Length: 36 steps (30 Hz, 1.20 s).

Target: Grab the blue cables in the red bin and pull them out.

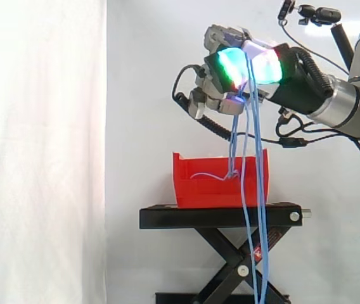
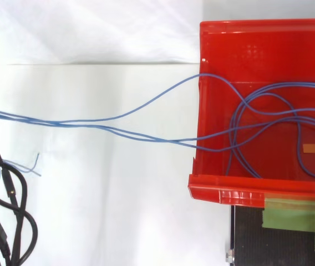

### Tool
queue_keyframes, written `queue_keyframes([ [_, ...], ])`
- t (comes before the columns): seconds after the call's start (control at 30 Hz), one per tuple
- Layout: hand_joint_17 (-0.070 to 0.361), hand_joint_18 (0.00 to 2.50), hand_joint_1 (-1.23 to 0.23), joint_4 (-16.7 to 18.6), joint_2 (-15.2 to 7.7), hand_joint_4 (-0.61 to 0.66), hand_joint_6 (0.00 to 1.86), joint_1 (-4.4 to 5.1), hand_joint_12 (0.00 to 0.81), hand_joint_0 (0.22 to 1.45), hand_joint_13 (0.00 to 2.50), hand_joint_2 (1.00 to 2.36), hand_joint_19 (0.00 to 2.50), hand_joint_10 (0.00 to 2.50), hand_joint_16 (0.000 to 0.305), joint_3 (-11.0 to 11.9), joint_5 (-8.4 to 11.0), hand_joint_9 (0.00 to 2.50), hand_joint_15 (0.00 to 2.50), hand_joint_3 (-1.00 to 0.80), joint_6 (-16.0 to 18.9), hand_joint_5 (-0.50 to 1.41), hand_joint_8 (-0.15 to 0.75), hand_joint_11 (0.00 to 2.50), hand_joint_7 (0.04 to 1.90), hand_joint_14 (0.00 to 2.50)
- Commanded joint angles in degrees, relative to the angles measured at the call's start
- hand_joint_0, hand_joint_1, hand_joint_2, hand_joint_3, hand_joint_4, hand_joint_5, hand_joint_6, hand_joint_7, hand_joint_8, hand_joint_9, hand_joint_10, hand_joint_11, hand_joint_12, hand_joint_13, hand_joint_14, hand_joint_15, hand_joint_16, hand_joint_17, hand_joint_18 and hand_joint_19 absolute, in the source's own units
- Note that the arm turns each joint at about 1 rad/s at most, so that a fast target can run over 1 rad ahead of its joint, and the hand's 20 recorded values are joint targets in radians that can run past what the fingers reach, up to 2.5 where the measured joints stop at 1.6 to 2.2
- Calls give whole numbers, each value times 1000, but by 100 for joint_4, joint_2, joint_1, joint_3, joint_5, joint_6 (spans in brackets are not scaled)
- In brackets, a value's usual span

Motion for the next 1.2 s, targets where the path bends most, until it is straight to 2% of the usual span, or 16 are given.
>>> queue_keyframes([
  [0.0,104,781,-915,-30,0,-72,1410,10,289,949,1266,1000,774,26,46,4,121,1054,1473,-1000,320,462,214,1168,425,18],
  [0.03,104,778,-915,-48,0,-72,1409,18,301,949,1266,1000,773,27,46,-5,157,1053,1477,-1000,390,462,211,1169,426,18],
  [0.1,104,777,-915,-223,0,-69,1408,36,290,948,1264,1000,773,26,46,-5,403,1052,1484,-1000,838,462,212,1166,425,18],
  [0.13,104,777,-915,-223,0,-76,1407,36,301,949,1267,1000,773,26,46,-5,403,1052,1466,-1000,838,462,216,1166,426,18],
  [0.17,104,778,-916,-417,0,-78,1407,53,296,948,1265,1000,775,26,46,4,570,1052,1481,-1000,1129,463,212,1165,419,18],
  [0.23,104,778,-916,-742,0,-72,1404,80,293,948,1265,1000,773,27,46,4,789,1051,1482,-1000,1498,463,215,1167,423,18],
  [0.4,104,777,-917,-1217,0,-73,1402,97,296,945,1265,1000,773,26,46,-5,895,1056,1471,-1000,1761,464,214,1169,423,17],
  [0.57,104,774,-917,-1911,0,-68,1399,115,294,944,1266,1000,774,26,46,-5,992,1052,1468,-1000,2192,464,215,1166,422,17],
  [0.6,104,774,-917,-2166,0,-69,1399,133,297,944,1265,1000,774,26,46,-5,1097,1052,1474,-1000,2368,464,215,1164,422,19],
  [0.67,104,773,-918,-2456,0,-69,1397,159,294,943,1263,1000,772,26,46,-5,1202,1053,1475,-1000,2570,465,217,1157,425,17],
  [0.77,104,773,-917,-2763,0,-68,1396,194,292,943,1263,1000,774,27,46,4,1290,1052,1478,-1000,2807,465,212,1169,424,19],
  [0.97,103,784,-917,-2974,0,-75,1393,256,302,943,1271,1000,763,26,46,-5,1466,1063,1466,-1000,3282,465,211,1179,422,18],
  [1.17,99,826,-918,-2983,0,-67,1392,282,305,946,1308,1000,755,22,44,-5,1475,1158,1538,-1000,3370,467,207,1349,420,15],
])
